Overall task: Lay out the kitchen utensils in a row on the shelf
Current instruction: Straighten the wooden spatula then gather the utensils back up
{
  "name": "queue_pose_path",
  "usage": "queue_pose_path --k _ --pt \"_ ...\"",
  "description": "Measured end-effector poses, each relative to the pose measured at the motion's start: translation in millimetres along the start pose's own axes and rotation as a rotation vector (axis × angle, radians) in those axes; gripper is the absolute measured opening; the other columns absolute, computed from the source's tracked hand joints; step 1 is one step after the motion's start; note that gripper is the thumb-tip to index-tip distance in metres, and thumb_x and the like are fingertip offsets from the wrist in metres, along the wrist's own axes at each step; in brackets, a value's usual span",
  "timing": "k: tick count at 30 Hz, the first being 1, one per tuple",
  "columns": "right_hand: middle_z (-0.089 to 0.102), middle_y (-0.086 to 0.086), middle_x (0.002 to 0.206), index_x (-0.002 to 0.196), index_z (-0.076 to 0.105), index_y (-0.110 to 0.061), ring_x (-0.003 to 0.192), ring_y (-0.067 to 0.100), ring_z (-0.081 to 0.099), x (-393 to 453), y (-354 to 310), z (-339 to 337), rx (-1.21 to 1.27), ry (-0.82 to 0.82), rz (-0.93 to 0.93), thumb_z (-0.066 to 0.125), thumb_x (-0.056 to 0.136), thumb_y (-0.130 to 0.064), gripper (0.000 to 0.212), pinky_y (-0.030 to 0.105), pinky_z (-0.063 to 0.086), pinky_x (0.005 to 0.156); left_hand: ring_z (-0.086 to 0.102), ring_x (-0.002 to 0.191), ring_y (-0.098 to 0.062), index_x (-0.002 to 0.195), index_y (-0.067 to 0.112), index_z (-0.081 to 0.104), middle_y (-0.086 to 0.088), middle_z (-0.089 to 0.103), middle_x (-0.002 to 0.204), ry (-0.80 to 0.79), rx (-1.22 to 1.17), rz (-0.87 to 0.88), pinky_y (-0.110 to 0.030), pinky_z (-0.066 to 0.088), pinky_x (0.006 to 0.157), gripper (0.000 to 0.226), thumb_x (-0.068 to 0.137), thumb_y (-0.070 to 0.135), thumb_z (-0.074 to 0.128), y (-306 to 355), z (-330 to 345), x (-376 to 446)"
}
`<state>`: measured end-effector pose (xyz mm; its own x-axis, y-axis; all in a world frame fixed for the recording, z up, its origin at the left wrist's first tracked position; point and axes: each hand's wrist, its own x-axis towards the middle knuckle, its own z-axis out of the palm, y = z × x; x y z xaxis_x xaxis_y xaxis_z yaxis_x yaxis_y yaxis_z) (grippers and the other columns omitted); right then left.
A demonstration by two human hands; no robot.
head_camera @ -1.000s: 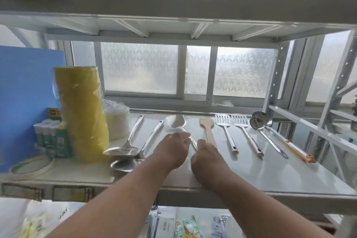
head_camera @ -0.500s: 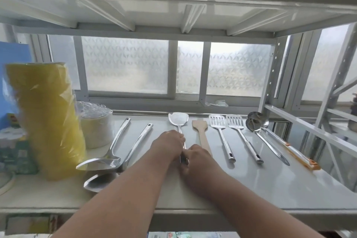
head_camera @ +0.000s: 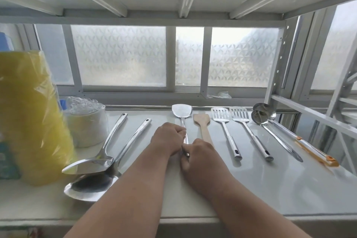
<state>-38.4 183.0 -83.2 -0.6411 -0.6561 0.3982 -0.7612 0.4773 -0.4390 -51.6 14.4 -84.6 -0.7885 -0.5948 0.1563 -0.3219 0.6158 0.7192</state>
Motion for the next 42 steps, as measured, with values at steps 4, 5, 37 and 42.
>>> queue_pose_path --k 4,5,37,42 --pt "0.047 -0.003 0.083 0.079 0.062 -0.020 0.077 0.021 0.055 -0.4 0.2 0.7 0.009 0.009 0.017 0.047 0.095 -0.029 0.024 0.036 0.051 0.073 0.068 0.117 -0.013 0.121 0.044 0.077 0.019 0.077 0.119 -0.051 -0.013 0.011 -0.040 0.050 0.110 0.031 0.096 0.043 0.059 -4.6 2.0 3.7" --pt "0.047 -0.002 0.083 0.081 0.064 -0.019 0.078 0.022 0.055 -0.1 0.3 0.8 0.005 0.010 0.018 0.047 0.096 -0.029 0.024 0.037 0.051 0.074 0.068 0.118 -0.012 0.122 0.045 0.076 0.019 0.076 0.120 -0.054 -0.017 0.012 -0.040 0.049 0.112 0.032 0.095 0.043 0.059 -4.7 2.2 4.1" --pt "0.045 -0.002 0.078 0.082 0.068 -0.013 0.075 0.023 0.050 -1.4 -0.8 -2.2 -0.012 0.020 -0.037 0.049 0.098 -0.026 0.028 0.031 0.040 0.067 0.066 0.083 -0.021 0.081 0.031 0.069 -0.003 0.080 0.092 -0.010 -0.006 0.055 -0.042 0.059 0.096 0.020 0.099 0.031 0.062 3.7 -5.6 -7.3" --pt "0.047 -0.001 0.076 0.084 0.070 -0.013 0.074 0.024 0.050 -3.5 -0.9 -3.7 -0.002 0.028 -0.050 0.050 0.099 -0.027 0.029 0.032 0.037 0.066 0.073 0.089 -0.019 0.067 0.023 0.076 0.005 0.079 0.078 -0.006 0.011 0.045 -0.032 0.057 0.084 0.035 0.099 0.031 0.064 9.7 -11.4 -15.2"
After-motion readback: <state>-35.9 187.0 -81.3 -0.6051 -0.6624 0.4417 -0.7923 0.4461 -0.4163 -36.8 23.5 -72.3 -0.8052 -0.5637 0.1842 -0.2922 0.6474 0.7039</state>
